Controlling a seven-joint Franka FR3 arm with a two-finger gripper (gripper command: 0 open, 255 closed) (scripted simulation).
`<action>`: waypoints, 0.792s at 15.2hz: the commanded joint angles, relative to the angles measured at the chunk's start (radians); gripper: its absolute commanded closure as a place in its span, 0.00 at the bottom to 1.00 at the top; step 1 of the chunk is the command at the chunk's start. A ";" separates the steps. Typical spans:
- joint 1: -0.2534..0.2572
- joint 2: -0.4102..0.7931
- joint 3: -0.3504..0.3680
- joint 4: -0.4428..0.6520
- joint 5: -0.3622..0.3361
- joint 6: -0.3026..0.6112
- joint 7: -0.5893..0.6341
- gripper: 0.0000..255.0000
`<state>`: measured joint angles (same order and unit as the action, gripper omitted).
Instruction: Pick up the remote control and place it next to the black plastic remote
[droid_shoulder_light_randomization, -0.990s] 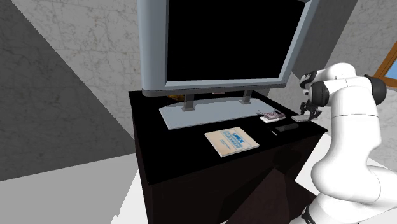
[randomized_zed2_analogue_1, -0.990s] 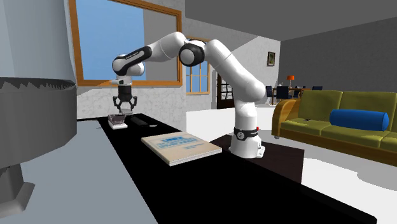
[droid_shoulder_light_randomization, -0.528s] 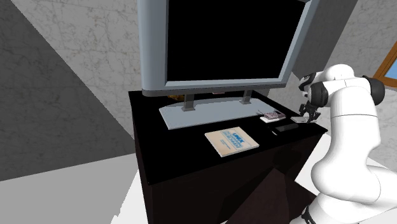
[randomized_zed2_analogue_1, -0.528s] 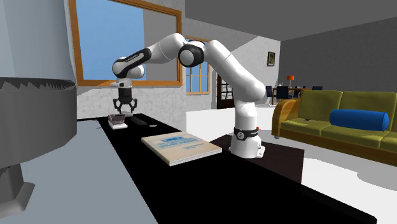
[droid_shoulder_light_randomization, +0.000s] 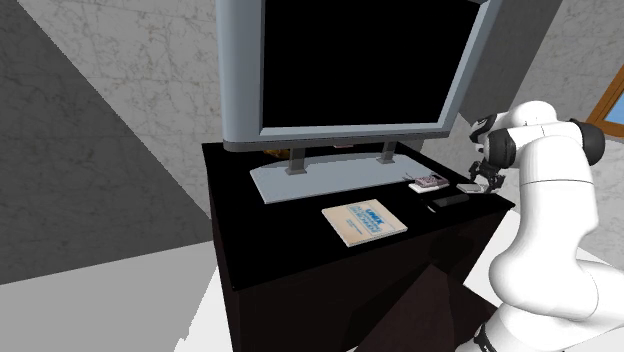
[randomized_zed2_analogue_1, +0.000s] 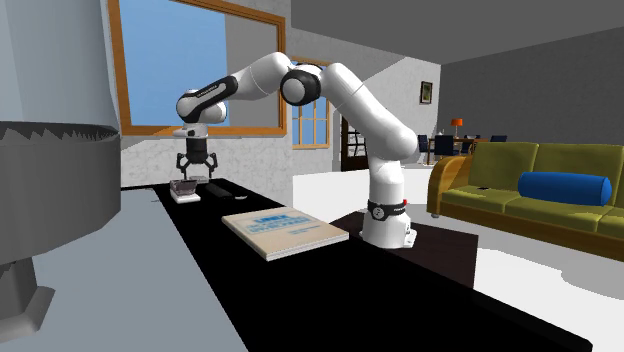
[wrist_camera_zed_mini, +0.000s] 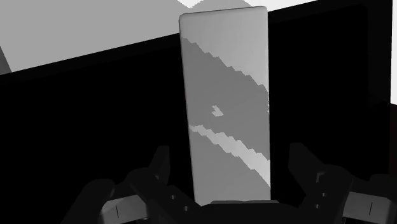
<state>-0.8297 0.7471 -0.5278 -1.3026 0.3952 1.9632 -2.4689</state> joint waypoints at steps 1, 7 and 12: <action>0.000 -0.012 -0.004 0.015 -0.006 -0.025 0.004 0.00; -0.005 -0.038 -0.014 0.067 -0.021 -0.100 0.016 0.00; -0.005 -0.038 -0.014 0.067 -0.021 -0.100 0.016 0.00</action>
